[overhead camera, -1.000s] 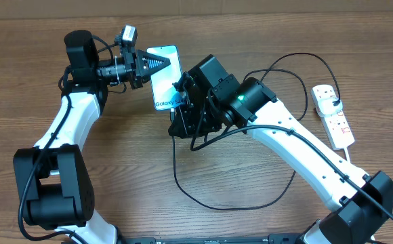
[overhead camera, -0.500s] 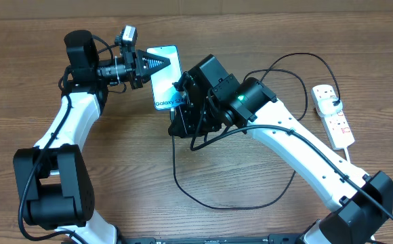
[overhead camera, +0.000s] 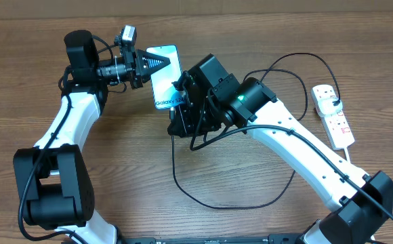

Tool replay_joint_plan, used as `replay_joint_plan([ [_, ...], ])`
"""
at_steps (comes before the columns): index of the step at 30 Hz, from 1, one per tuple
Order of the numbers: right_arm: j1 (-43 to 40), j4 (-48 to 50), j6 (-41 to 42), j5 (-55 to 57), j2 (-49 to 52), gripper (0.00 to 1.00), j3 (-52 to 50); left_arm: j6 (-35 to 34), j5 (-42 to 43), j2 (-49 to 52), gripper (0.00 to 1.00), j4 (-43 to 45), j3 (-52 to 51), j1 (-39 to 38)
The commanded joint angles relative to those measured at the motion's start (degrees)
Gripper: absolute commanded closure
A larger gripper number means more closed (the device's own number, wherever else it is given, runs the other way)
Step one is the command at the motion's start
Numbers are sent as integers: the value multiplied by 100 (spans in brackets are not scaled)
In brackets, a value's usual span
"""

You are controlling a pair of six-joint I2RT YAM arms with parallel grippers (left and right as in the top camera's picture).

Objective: Plug charger to phone and switch on socket

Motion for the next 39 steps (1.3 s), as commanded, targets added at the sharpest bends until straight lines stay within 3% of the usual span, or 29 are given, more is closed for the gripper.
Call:
replay_joint_plan([
  [1,-15,59,22,17,20,96,177,369,345,-20,96,28,76,22],
  [16,-15,492,-22,713,20,96,177,660,710,-20,96,28,76,22],
  [19,-15,629,-22,715,20,91,177,667,723,-20,96,28,76,22],
  [26,-15,457,-22,739,20,53,177,750,92,-20,96,26,76,17],
  [28,-15,413,-24,831,20,31,177,756,-52,-20,96,26,76,11],
  [30,-15,376,-44,933,15,0,179,820,-175,-20,96,26,76,11],
  [36,0,-39,-39,1300,-334,0,308,988,-452,-20,96,24,76,11],
  [39,251,-297,48,2199,-682,1,310,988,-511,-20,96,24,76,11],
])
